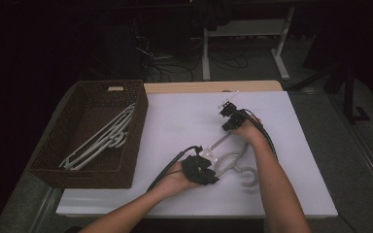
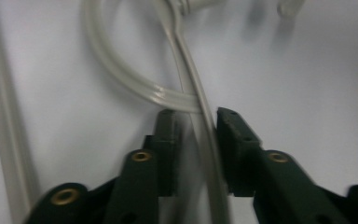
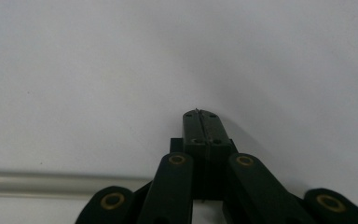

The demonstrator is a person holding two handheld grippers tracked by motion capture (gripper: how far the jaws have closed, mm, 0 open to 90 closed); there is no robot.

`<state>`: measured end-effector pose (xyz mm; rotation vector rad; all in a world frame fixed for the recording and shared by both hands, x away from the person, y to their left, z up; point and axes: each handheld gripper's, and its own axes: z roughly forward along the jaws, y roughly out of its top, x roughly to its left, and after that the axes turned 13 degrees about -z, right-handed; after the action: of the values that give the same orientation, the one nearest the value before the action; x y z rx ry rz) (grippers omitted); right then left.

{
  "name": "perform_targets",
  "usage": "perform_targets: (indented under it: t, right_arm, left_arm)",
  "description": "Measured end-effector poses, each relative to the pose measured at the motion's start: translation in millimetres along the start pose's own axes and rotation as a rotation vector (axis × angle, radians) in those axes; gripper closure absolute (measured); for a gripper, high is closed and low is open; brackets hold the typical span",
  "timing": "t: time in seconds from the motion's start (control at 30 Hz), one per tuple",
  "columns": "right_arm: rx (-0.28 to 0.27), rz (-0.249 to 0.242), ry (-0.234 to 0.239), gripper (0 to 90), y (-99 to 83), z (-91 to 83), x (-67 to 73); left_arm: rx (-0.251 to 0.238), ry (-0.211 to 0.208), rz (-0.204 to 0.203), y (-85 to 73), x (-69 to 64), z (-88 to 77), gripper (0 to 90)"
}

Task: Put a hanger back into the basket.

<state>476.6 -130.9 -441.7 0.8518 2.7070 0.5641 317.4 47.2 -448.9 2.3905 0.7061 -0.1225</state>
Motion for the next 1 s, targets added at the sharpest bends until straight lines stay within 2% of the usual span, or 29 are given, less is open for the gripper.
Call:
perform_targets:
  t: [0.03, 0.1, 0.17, 0.3, 0.33, 0.43, 0.63, 0.83, 1.0]
  right_arm:
    - [0.0, -0.001, 0.001, 89.8, 0.0, -0.3, 0.0]
    - [0.009, -0.006, -0.004, 89.7, 1.1, -0.3, 0.6]
    - [0.022, -0.017, -0.015, 89.7, 3.2, -0.2, 2.4]
    - [0.017, 0.004, -0.004, 89.1, 2.2, -2.7, 0.7]
    - [0.016, 0.002, -0.005, 85.2, 1.3, -5.1, 0.5]
    - [-0.034, 0.029, 0.008, 75.1, -2.8, -19.5, -3.0]
    - [-0.181, 0.097, 0.02, 52.9, -20.3, -55.4, -5.6]
    - [-0.302, 0.136, -0.012, 41.2, -44.1, -84.8, 4.2]
    - [-0.371, 0.137, -0.027, 35.6, -62.3, -105.7, 15.2]
  left_arm:
    - [-0.004, -0.009, -0.019, -0.1, 1.1, 0.2, 78.6]
    - [-0.005, -0.019, -0.034, 0.1, 3.2, 0.1, 79.7]
    - [-0.004, -0.017, -0.031, 0.3, 3.6, 0.0, 81.1]
    - [-0.002, -0.018, -0.031, 0.6, 3.6, -0.1, 81.9]
    - [-0.002, -0.018, -0.032, 0.6, 3.6, -0.2, 82.0]
    - [0.0, -0.02, -0.036, 0.6, 3.8, -1.1, 82.2]
    - [-0.007, -0.033, -0.056, -0.7, 10.0, -8.8, 82.3]
    - [-0.029, -0.033, -0.08, -1.1, 19.9, -22.3, 82.4]
    - [-0.056, -0.033, -0.097, 0.2, 25.3, -36.2, 82.4]
